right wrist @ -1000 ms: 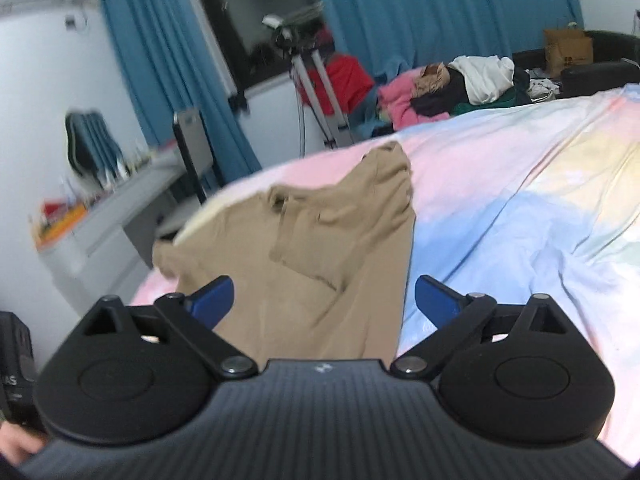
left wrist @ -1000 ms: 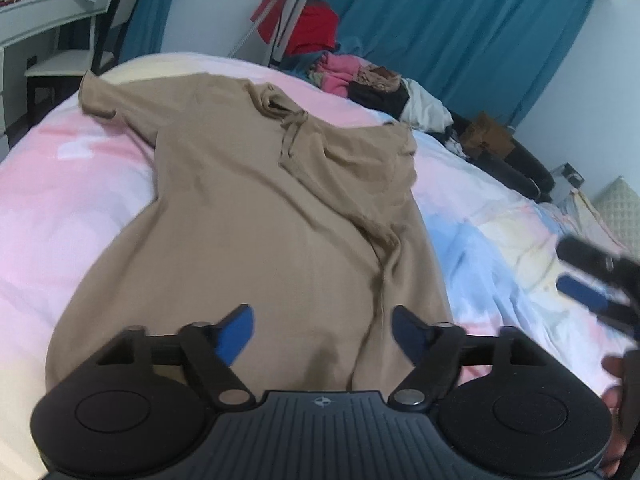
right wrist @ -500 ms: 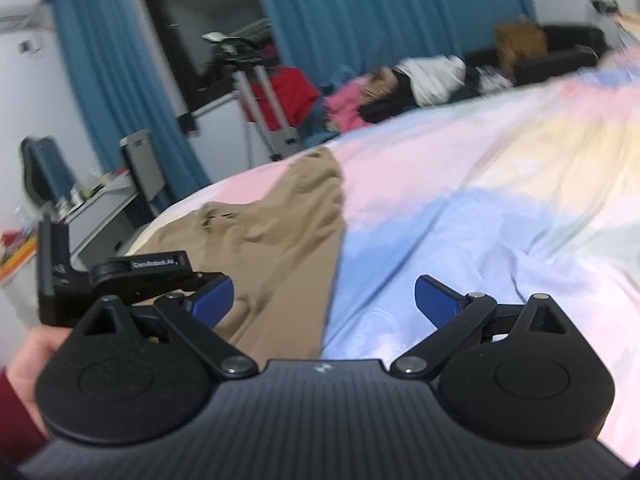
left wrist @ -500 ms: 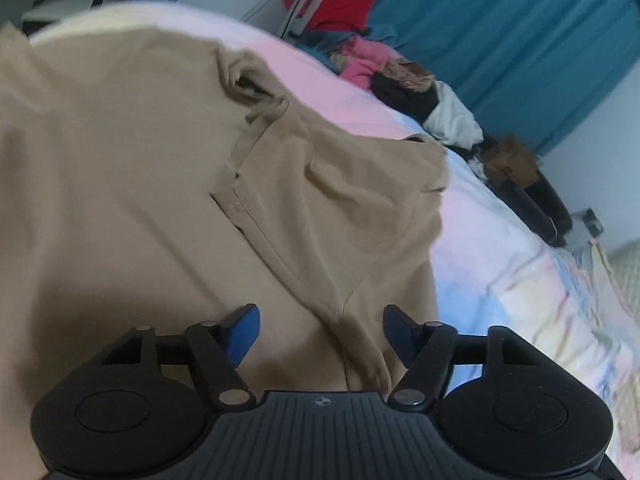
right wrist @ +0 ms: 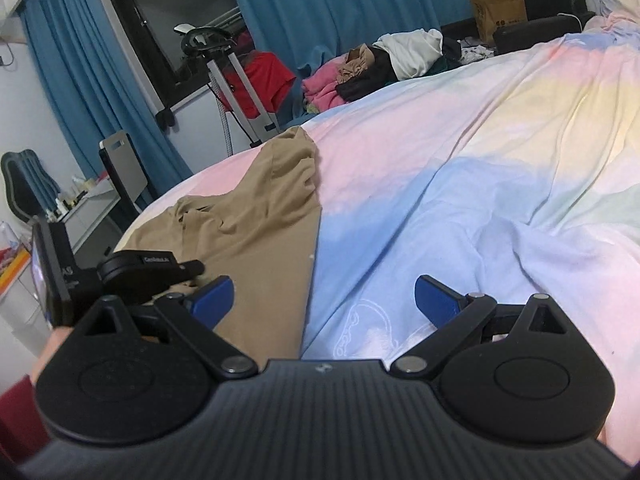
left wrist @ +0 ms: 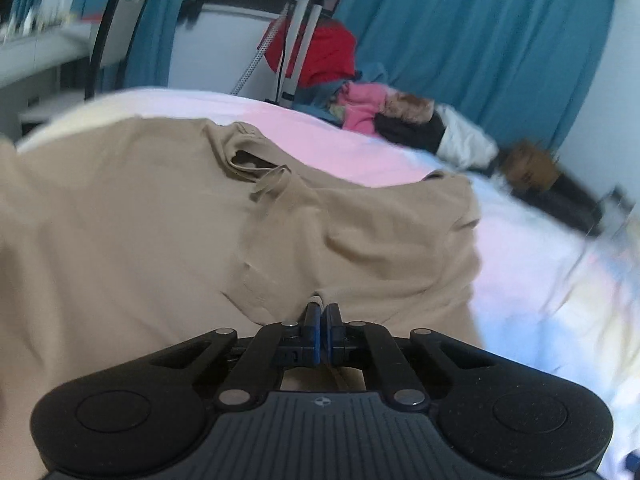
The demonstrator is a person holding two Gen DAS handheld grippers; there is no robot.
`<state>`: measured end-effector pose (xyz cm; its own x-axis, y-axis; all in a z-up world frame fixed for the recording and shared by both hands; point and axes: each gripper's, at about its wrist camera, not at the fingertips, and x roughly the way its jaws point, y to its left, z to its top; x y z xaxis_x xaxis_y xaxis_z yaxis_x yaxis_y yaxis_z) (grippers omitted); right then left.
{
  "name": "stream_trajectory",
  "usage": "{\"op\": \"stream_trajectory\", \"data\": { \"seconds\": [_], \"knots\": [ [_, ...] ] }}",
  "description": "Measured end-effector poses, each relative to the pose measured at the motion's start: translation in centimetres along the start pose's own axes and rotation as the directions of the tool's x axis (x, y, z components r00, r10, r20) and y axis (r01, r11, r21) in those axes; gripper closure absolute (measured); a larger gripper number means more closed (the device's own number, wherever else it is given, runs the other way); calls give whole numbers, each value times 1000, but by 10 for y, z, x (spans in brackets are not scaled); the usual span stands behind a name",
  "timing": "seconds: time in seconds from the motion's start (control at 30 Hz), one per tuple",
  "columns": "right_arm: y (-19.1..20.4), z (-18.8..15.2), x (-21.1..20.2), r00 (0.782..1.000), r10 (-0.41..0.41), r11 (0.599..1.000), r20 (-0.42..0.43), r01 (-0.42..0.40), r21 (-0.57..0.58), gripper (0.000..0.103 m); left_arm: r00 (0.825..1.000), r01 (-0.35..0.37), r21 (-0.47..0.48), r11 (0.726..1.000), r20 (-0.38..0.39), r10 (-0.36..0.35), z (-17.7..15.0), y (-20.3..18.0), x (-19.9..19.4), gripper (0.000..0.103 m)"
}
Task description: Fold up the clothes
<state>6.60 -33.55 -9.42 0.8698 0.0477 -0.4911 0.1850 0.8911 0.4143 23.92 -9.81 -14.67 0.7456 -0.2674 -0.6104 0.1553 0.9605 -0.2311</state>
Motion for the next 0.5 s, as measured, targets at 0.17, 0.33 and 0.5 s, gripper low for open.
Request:
{"op": "stream_trajectory", "data": {
  "seconds": [0.17, 0.33, 0.5],
  "knots": [
    [4, -3, 3, 1000, -11, 999, -5, 11, -33, 4, 1000, 17, 63, 998, -15, -16, -4, 0, -9, 94],
    [11, -4, 1, 1000, -16, 997, 10, 17, -70, 4, 1000, 30, 83, 996, -11, -30, -11, 11, -56, 84],
    [20, -4, -9, 999, -10, 995, 40, 14, -102, 4, 999, 42, 68, 997, -9, -41, -22, 26, -125, 66]
  ]
}}
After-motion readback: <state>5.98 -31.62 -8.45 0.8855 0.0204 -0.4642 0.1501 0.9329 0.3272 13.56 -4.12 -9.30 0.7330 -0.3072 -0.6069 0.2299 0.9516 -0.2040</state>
